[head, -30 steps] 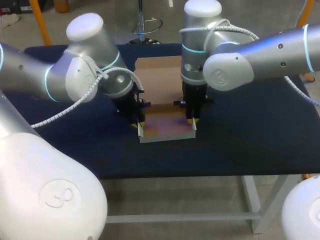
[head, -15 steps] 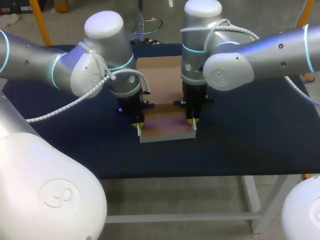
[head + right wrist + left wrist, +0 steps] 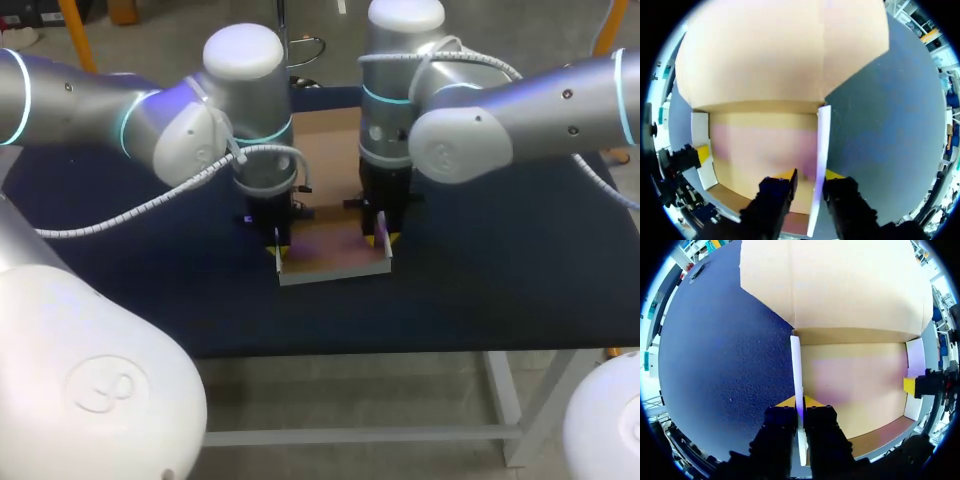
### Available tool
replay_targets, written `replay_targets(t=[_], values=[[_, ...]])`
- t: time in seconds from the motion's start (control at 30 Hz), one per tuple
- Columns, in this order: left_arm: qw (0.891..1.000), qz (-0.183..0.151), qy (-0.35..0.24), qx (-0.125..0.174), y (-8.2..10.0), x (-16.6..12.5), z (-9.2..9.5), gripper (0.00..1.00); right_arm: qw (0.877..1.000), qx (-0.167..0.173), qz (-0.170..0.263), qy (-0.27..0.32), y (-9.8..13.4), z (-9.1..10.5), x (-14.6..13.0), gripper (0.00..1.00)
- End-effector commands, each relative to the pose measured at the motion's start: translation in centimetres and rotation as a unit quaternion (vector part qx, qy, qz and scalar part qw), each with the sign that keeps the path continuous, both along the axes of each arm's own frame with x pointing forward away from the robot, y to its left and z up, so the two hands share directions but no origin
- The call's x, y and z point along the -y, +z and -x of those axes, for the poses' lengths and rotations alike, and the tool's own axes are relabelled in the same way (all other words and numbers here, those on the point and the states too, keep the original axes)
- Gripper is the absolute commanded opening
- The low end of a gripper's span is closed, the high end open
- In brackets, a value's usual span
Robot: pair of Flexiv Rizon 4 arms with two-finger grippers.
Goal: Assemble the packaging by folding the flat box into shape, placing the metal phone stand inside, and closing the box properly
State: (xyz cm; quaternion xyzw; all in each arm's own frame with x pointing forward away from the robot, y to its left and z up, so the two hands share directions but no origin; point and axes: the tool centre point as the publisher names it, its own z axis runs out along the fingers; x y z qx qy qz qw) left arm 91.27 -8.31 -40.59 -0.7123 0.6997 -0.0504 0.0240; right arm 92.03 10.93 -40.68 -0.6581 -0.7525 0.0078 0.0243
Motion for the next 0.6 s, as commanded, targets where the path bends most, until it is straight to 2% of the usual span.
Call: replay_targets(t=[0.03,0.33,0.47,0.6], values=[[0.998,-0.068,0.008,0.002,-0.7,0.6,-0.1,0.0,1.0,0.012,-0.01,0.006,0.7,0.9,0.5,1.0],[0.998,-0.066,0.008,0.01,-0.3,0.7,-0.1,0.0,0.998,0.027,-0.039,0.042,1.7,1.8,1.2,1.0],[0.998,-0.066,0.009,0.009,-0.3,0.7,0.0,0.0,0.995,0.043,-0.05,0.07,2.5,2.3,1.7,1.0],[0.998,-0.065,0.008,0.008,-0.4,0.7,-0.1,0.0,0.989,0.066,-0.08,0.11,3.6,3.0,2.4,1.0]])
